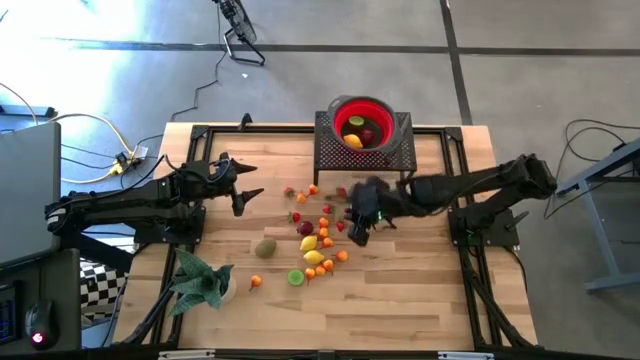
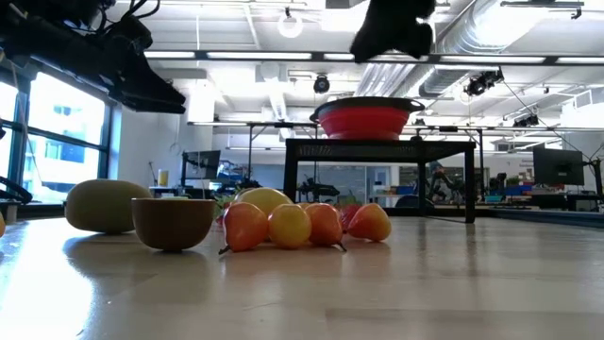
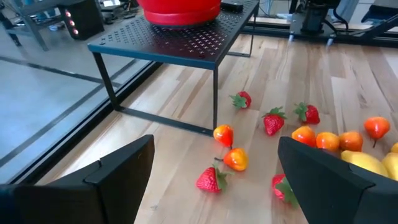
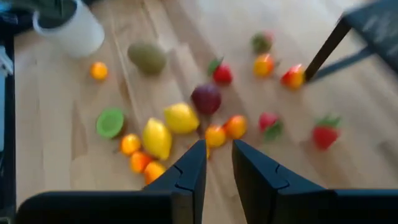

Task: Pick & Place Fruit
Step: Put the pear into the strainer on the shelf

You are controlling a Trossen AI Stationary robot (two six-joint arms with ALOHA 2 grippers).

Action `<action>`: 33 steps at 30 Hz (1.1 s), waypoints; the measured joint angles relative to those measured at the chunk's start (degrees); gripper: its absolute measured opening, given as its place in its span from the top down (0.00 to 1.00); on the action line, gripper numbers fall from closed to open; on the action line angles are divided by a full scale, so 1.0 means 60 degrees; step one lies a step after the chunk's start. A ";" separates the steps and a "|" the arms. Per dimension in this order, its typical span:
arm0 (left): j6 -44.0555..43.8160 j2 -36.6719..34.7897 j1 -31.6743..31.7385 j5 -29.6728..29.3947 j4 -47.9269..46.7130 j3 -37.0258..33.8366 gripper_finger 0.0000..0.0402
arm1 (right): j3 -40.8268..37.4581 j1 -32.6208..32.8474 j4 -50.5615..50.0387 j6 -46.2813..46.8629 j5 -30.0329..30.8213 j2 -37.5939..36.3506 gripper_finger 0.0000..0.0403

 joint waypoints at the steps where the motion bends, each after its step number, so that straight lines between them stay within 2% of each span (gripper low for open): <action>1: 0.0002 0.0001 0.0000 0.0000 0.0000 0.0000 0.16 | -0.0196 0.0153 0.0129 0.0214 0.0026 0.0003 0.83; 5: 0.0006 0.0000 0.0000 0.0000 0.0000 0.0000 0.16 | -0.0754 0.0702 0.0511 0.0883 0.0483 0.0004 0.83; 10: 0.0017 0.0004 0.0000 0.0004 0.0000 0.0000 0.16 | -0.1316 0.1009 0.1187 0.0867 0.0460 0.0004 0.83; 23: 0.0028 0.0001 0.0000 0.0007 0.0006 0.0000 0.16 | -0.1823 0.0803 0.3307 0.0574 0.0432 0.0004 0.83; 27: 0.0141 0.0004 0.0000 0.0008 0.0322 0.0000 0.16 | -0.1819 0.0806 0.3563 -0.0051 0.0453 0.0004 0.87; 33: 0.0359 0.0004 0.0000 0.0031 0.0700 0.0000 0.16 | -0.1817 0.0876 0.3754 0.0169 0.0515 0.0101 0.98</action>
